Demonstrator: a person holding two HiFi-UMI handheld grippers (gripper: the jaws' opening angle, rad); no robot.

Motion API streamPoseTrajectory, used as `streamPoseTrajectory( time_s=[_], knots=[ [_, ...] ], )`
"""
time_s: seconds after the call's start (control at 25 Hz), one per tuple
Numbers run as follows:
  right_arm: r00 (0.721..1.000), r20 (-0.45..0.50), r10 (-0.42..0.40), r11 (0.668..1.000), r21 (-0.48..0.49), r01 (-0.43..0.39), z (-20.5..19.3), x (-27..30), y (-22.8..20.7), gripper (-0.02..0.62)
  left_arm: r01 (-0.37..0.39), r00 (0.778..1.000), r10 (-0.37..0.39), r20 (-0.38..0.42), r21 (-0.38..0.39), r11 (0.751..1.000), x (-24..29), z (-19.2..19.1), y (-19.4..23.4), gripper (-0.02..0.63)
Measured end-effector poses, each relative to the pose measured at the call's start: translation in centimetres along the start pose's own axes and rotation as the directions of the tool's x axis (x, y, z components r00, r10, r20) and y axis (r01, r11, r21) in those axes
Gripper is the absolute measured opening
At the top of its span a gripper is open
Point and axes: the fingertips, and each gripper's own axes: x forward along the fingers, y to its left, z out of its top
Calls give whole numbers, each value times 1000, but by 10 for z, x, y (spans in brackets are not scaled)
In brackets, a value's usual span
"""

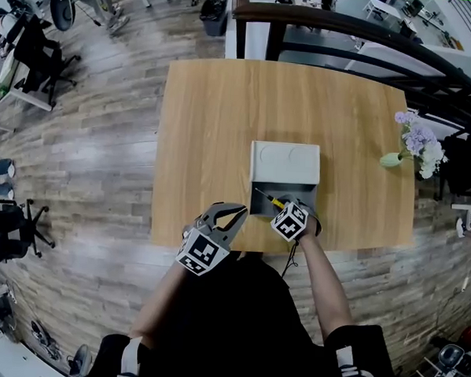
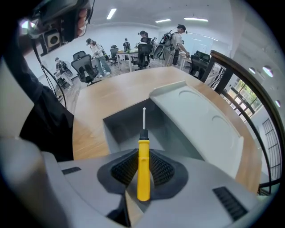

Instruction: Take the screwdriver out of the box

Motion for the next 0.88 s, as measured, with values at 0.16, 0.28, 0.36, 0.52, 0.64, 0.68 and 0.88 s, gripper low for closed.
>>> streamPoseTrajectory(
  time_s=[0.16,0.28,0.36,0.52,0.64,0.68,0.88],
  knots=[
    [999,12,-36,999,-1,36,-5,-14,0,86,-7,1000,7,25,9,1000,-7,5,-10,28],
    [997,22,-70,998,1,70,-8,-27,-1,86,-8,999,8,32,11,1000,-16,5,-20,28],
    [995,31,-91,996,10,90,-11,-37,-1,86,-10,999,10,34,12,1000,-22,2,-27,28],
    [991,56,-124,992,26,123,-18,-56,8,86,-13,999,13,36,9,1000,-34,-5,-45,28],
    [986,75,-147,988,46,144,-25,-71,14,86,-19,999,18,46,10,1000,-41,-5,-56,28],
    [985,80,-156,987,53,152,-28,-76,15,86,-22,999,22,48,11,1000,-43,-4,-59,28],
    [979,96,-182,982,73,175,-48,-98,30,86,-42,998,42,57,6,999,-54,-5,-81,28]
  ],
)
